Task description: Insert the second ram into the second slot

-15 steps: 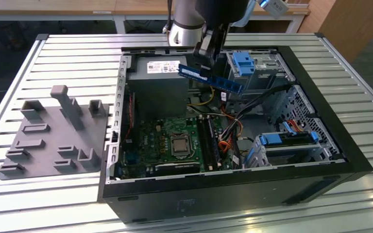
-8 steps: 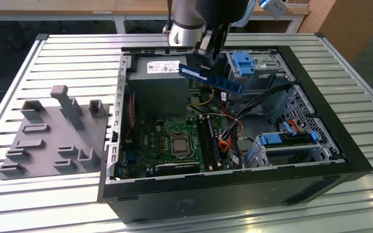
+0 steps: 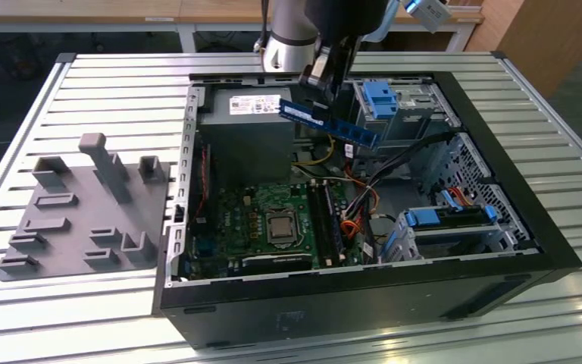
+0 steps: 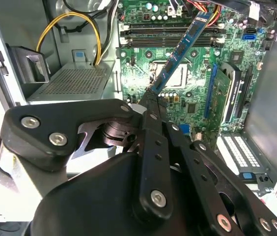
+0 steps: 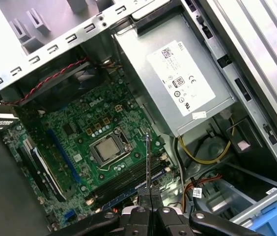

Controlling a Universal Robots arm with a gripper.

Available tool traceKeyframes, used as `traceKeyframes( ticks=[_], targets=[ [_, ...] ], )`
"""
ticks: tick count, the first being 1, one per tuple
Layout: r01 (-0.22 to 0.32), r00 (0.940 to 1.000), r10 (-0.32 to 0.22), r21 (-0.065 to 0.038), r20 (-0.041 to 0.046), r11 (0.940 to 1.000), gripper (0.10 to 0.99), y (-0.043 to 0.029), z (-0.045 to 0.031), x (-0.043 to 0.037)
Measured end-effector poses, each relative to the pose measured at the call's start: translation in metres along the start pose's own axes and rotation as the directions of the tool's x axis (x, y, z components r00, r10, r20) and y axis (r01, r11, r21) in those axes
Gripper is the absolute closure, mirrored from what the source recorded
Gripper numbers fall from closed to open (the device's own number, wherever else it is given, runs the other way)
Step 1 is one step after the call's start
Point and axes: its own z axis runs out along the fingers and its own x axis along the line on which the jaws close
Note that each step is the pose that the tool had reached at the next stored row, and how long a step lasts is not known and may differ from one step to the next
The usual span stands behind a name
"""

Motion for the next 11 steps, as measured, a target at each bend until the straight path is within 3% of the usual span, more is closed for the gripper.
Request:
traceKeyframes(
  ticks=[11],
  targets=[
    [-0.025,0.9997,0.025,0.000,0.0010,0.9997,0.973,0.0000,0.0000,0.0000]
  ],
)
